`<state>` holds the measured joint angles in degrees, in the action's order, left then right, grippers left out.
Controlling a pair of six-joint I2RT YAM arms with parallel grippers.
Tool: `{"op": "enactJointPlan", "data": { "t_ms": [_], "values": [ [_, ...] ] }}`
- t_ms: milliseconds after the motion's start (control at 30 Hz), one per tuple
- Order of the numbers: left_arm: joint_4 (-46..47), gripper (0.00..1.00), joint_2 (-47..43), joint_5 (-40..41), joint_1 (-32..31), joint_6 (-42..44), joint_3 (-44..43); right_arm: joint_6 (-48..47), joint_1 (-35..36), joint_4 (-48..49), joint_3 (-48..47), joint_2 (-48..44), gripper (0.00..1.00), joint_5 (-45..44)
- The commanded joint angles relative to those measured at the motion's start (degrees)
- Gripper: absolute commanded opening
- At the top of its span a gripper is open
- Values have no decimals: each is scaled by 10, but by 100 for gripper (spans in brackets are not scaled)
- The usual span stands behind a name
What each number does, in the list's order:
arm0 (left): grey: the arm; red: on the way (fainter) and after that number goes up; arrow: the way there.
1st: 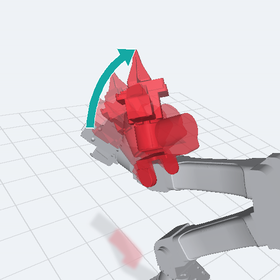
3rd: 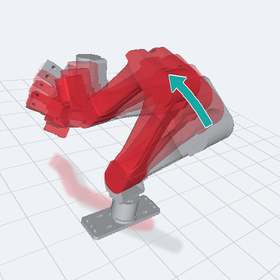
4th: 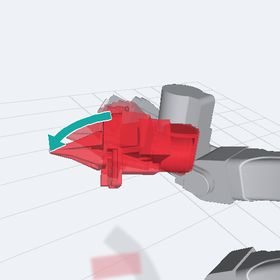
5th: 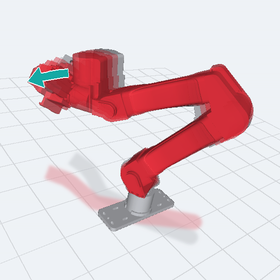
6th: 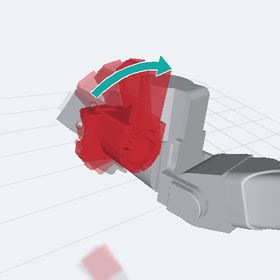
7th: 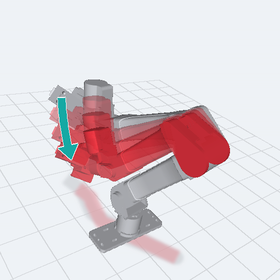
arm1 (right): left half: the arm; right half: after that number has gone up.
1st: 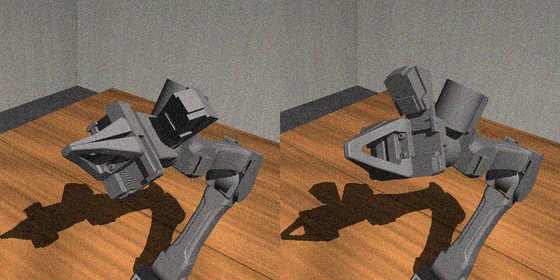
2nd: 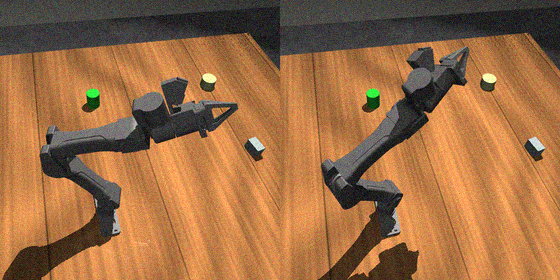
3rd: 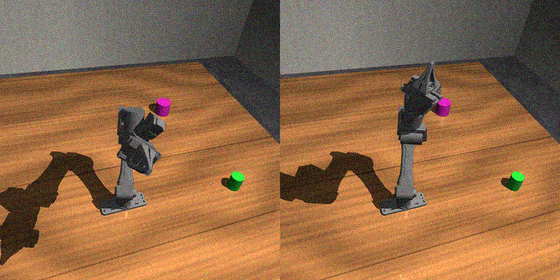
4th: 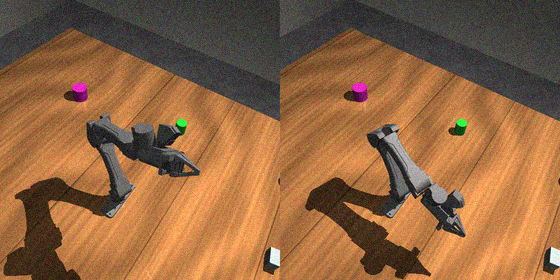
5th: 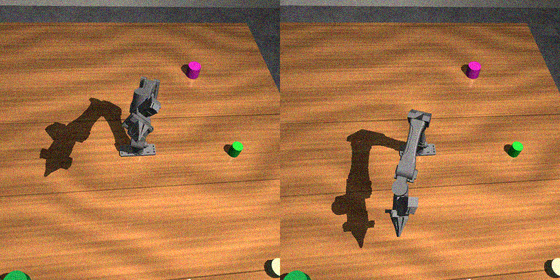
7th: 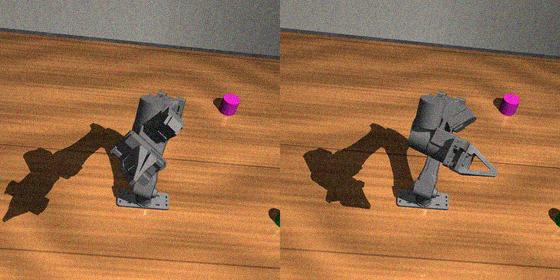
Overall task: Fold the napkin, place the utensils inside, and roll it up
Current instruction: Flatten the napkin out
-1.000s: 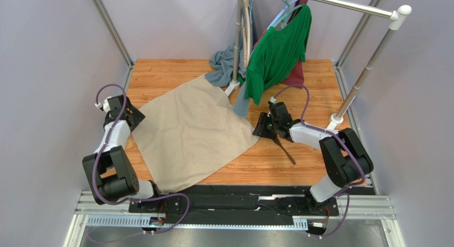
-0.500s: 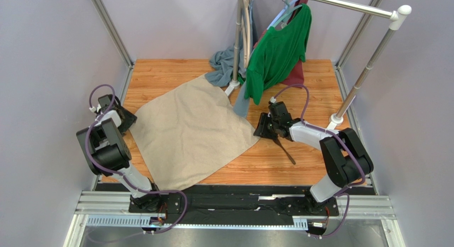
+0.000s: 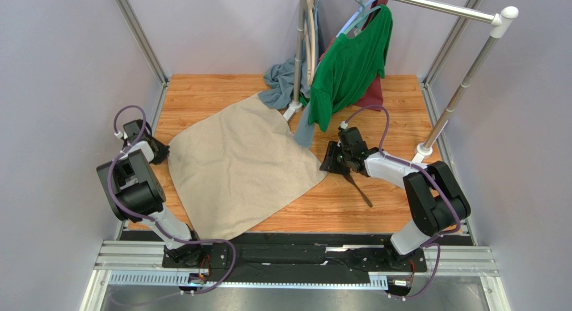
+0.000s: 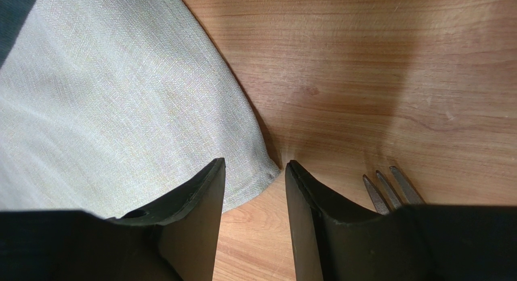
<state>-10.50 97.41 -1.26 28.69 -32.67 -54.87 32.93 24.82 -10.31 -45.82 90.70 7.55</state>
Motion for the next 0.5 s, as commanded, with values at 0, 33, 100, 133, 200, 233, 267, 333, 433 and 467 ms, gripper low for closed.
{"op": "enactJointPlan", "data": {
  "t_ms": [0,33,100,133,200,233,267,333,433,467],
  "values": [
    [75,20,-86,3,3,8,38,-8,1,6,-8,-10,45,-7],
    [74,20,-96,11,1,9,44,-7,0,5,-8,-9,45,-6],
    [68,27,-113,30,-2,11,48,-8,1,5,-9,-8,45,-6],
    [56,38,-115,32,-2,10,45,-7,1,5,-10,-7,45,-6],
    [30,65,-118,46,-5,7,39,-6,1,2,-13,-6,46,-6],
    [23,69,-119,53,-6,8,34,-5,1,2,-13,-5,46,-6],
    [18,73,-122,60,-16,12,32,-4,1,2,-13,-8,46,-6],
    [15,74,-129,82,-28,18,31,-5,1,1,-13,-11,47,-9],
    [21,75,-132,87,-42,23,32,-7,1,-5,-11,-20,47,-13],
    [23,76,-128,86,-42,19,34,-8,1,-7,-10,-23,47,-17]
  ]
}}
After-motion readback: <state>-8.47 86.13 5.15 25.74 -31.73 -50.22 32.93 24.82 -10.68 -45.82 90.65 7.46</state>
